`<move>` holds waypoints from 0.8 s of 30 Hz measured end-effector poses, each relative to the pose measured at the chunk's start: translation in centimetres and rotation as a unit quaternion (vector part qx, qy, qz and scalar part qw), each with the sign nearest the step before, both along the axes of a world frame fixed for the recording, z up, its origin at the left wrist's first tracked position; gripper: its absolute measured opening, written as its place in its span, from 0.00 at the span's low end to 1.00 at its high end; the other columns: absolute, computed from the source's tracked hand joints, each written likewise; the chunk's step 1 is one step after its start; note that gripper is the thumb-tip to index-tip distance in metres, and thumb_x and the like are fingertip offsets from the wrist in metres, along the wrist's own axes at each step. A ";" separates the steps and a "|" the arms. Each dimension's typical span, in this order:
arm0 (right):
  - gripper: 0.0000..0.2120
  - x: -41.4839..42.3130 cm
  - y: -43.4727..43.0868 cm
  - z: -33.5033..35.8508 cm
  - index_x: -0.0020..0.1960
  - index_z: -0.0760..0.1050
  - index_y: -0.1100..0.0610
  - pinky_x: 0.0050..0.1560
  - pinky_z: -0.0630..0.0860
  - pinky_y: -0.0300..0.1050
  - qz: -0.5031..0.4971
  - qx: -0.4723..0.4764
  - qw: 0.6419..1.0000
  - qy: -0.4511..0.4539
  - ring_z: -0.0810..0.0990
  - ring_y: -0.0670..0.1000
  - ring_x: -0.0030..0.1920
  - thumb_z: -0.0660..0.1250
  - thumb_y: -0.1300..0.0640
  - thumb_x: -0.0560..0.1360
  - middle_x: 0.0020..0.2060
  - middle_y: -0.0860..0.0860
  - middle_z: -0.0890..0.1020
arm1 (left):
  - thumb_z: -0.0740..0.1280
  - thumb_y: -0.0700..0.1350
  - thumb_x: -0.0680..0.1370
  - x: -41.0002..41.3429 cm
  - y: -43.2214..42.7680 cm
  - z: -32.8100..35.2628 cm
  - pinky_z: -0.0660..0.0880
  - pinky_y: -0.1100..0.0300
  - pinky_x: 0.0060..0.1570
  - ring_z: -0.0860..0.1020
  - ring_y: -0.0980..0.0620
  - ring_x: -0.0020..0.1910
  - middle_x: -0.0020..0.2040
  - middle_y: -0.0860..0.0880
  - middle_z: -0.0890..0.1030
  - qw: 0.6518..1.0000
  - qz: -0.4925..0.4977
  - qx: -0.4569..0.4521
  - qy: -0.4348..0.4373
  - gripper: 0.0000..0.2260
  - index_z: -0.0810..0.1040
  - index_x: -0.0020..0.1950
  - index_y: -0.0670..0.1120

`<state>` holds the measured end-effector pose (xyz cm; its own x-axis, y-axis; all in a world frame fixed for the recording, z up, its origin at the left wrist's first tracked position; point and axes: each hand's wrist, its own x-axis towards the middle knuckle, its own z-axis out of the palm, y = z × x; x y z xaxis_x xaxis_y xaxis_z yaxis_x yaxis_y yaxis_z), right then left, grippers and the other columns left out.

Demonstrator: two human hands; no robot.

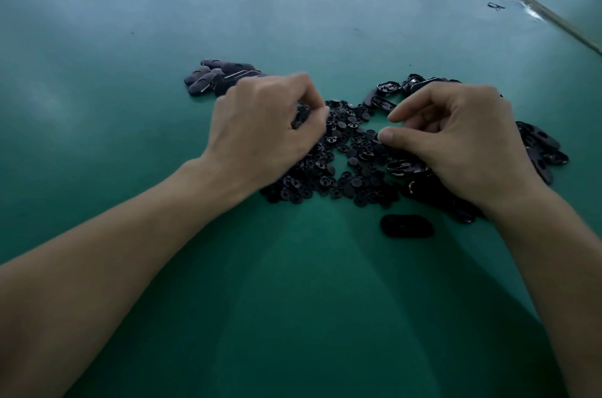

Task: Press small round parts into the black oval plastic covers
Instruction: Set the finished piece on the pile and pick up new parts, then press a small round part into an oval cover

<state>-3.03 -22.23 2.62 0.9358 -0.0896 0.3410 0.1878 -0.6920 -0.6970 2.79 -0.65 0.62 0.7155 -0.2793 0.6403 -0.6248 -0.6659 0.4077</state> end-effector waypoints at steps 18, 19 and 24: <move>0.13 0.1 3.6 -1.1 0.50 0.80 0.55 0.49 0.80 0.38 0.112 0.268 0.955 -0.056 0.85 0.46 0.44 0.75 0.68 0.71 0.43 0.51 0.84 | 0.73 0.54 0.76 0.2 0.0 -0.7 0.80 0.51 0.42 0.82 0.56 0.42 0.46 0.54 0.85 0.985 -0.156 -0.054 0.039 0.14 0.83 0.60 0.50; 0.13 0.1 3.5 -1.2 0.50 0.80 0.54 0.50 0.80 0.39 0.110 0.262 0.957 -0.056 0.85 0.47 0.44 0.75 0.68 0.71 0.43 0.52 0.84 | 0.73 0.54 0.76 0.2 -0.1 -0.7 0.80 0.53 0.43 0.82 0.57 0.41 0.45 0.54 0.85 0.984 -0.159 -0.063 0.040 0.14 0.84 0.59 0.49; 0.09 0.1 3.7 -1.5 0.48 0.81 0.50 0.48 0.79 0.39 0.065 0.226 0.970 -0.069 0.85 0.46 0.44 0.76 0.62 0.72 0.41 0.46 0.85 | 0.76 0.45 0.75 0.1 -0.4 -0.6 0.72 0.74 0.39 0.79 0.68 0.38 0.40 0.65 0.81 0.972 -0.190 -0.121 0.073 0.07 0.82 0.51 0.53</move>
<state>-2.90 -18.50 1.13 0.8978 -0.1425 0.4167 0.3655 -0.2867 -0.8856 2.89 -1.05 0.01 0.6776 -0.3958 0.6198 -0.7311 -0.2716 0.6258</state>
